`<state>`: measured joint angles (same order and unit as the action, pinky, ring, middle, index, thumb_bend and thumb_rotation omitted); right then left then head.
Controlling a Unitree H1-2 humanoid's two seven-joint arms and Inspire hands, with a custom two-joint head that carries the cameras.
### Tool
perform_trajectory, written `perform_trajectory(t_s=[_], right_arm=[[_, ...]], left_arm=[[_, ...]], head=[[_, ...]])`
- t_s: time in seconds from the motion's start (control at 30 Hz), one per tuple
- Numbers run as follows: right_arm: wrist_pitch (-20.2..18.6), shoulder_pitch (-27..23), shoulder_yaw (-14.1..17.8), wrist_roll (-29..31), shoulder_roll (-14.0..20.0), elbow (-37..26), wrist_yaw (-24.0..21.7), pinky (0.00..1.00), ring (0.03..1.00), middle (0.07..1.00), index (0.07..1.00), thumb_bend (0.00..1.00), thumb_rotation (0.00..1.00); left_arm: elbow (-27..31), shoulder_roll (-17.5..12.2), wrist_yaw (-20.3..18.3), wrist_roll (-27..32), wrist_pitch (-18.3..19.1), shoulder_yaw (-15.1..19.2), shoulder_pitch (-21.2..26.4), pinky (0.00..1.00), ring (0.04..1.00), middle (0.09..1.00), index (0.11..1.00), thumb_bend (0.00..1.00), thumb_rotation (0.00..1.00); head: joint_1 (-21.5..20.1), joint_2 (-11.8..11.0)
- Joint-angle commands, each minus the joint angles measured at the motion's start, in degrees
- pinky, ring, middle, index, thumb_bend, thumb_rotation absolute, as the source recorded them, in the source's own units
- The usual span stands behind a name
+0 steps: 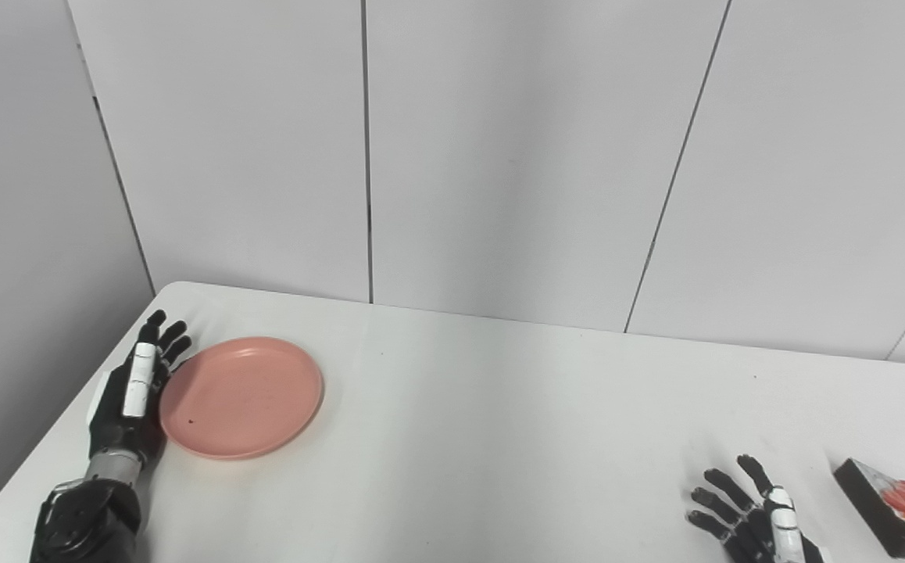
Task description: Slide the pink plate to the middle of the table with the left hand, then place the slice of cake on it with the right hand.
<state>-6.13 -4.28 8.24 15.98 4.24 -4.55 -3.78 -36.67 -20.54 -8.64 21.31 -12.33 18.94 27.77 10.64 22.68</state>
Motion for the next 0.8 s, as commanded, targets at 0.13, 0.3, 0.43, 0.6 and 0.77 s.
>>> perform_trajectory(t_s=[0.13,0.3,0.43,0.6,0.77], right_arm=[[-0.3,0.9,-0.3,-0.1,-0.2,-0.1,-0.1,0.69,0.736,0.779,0.904,0.59,0.87],[-0.5,0.8,-0.4,0.1,-0.3,-0.2,-0.1,0.70,0.742,0.782,0.892,0.59,0.86],[0.2,0.6,-0.5,-0.3,-0.5,0.3,0.0,0.68,0.727,0.774,0.888,0.60,0.86],[0.5,0.5,-0.4,-0.5,-0.8,0.4,0.2,0.66,0.712,0.755,0.883,0.61,0.84],[0.1,0.9,-0.3,0.1,-1.1,-0.4,-0.2,0.65,0.711,0.750,0.883,0.62,0.83]], left_arm=[[3.2,1.5,-0.1,-1.7,0.4,-2.6,0.5,0.82,0.906,0.884,0.919,0.97,0.82],[3.5,2.8,-0.5,-2.3,0.9,-4.0,1.5,0.81,0.897,0.873,0.915,0.93,0.82],[2.8,4.4,-0.8,-3.0,1.7,-5.5,2.3,0.81,0.909,0.894,0.927,0.92,0.84],[1.5,6.5,-1.0,-3.5,2.4,-7.3,2.9,0.80,0.915,0.899,0.927,0.93,0.84],[2.2,8.6,-1.3,-4.1,3.4,-9.0,2.3,0.80,0.915,0.902,0.939,0.92,0.84]], head=[[-0.3,0.3],[-0.8,0.8],[-1.3,0.6],[-1.9,0.8],[-2.3,1.5]])
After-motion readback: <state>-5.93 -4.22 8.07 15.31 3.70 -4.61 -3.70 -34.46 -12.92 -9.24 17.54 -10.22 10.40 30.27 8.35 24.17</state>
